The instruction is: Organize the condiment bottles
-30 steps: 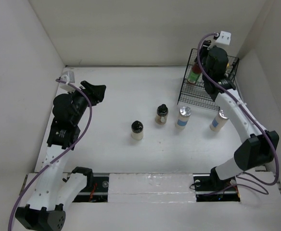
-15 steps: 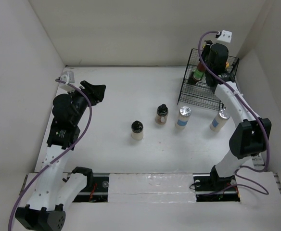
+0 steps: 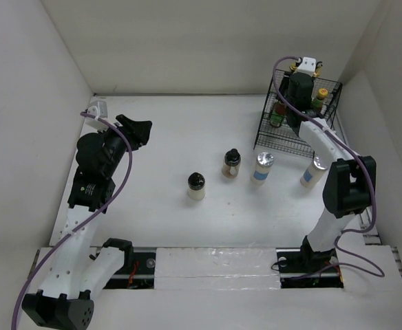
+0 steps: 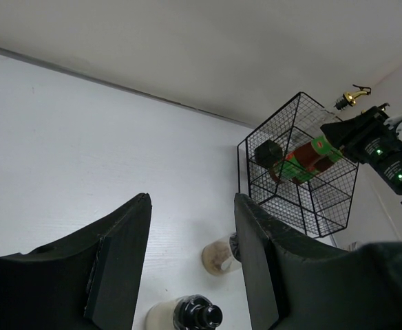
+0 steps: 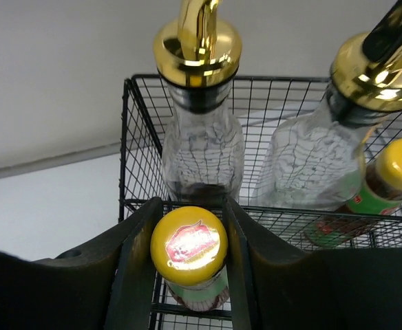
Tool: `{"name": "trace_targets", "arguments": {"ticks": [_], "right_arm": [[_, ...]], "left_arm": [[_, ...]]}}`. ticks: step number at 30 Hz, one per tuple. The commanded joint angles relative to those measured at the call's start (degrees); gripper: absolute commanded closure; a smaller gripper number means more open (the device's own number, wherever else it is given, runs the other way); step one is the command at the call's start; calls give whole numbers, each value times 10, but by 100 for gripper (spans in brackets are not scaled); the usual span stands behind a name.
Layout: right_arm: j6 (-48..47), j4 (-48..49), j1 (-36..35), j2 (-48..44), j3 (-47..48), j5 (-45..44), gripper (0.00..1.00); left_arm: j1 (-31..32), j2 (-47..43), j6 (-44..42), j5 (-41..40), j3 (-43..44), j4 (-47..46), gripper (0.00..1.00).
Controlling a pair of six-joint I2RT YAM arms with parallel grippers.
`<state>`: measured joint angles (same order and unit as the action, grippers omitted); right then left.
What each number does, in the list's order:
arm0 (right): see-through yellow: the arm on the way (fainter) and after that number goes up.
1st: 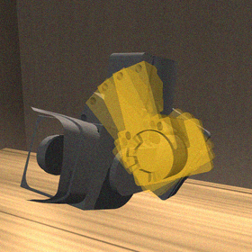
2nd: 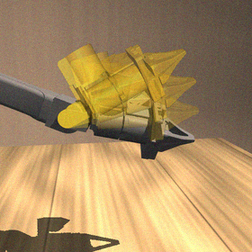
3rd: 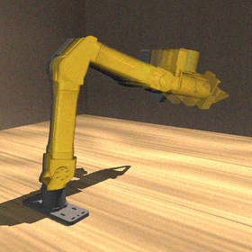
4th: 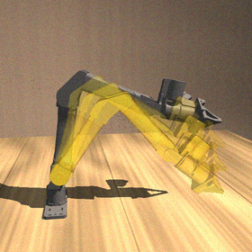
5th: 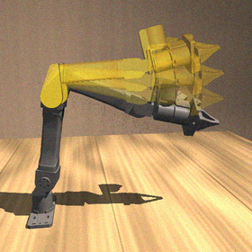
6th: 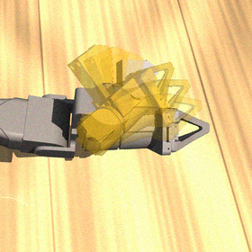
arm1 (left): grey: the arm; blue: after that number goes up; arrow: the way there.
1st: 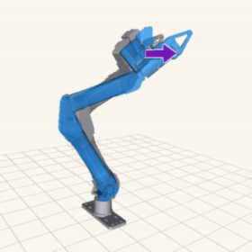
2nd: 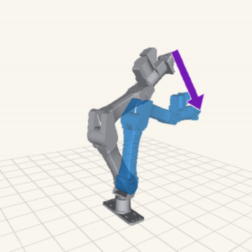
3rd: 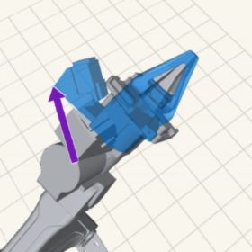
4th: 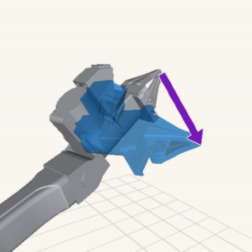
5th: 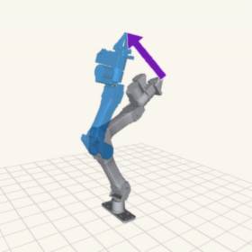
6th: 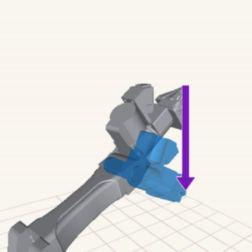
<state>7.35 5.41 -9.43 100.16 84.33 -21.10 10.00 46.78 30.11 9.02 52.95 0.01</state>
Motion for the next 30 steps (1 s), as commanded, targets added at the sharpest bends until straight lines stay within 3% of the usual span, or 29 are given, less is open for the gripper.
{"name": "trace_targets", "arguments": {"ticks": [1,11,15,20,30], "right_arm": [[11,93,3,-12,9,6,90],[36,74,3,12,-14,-2,87],[42,68,3,12,-34,-7,78],[48,68,3,-14,-44,-7,47],[48,37,3,-102,-44,16,31]], "left_arm": [[-3,1,2,8,-5,-26,53],[-3,1,2,8,-5,-26,45],[-3,1,2,8,-5,-26,43],[-3,1,2,8,-5,-26,42],[-3,-5,2,8,-5,-26,38]]}}
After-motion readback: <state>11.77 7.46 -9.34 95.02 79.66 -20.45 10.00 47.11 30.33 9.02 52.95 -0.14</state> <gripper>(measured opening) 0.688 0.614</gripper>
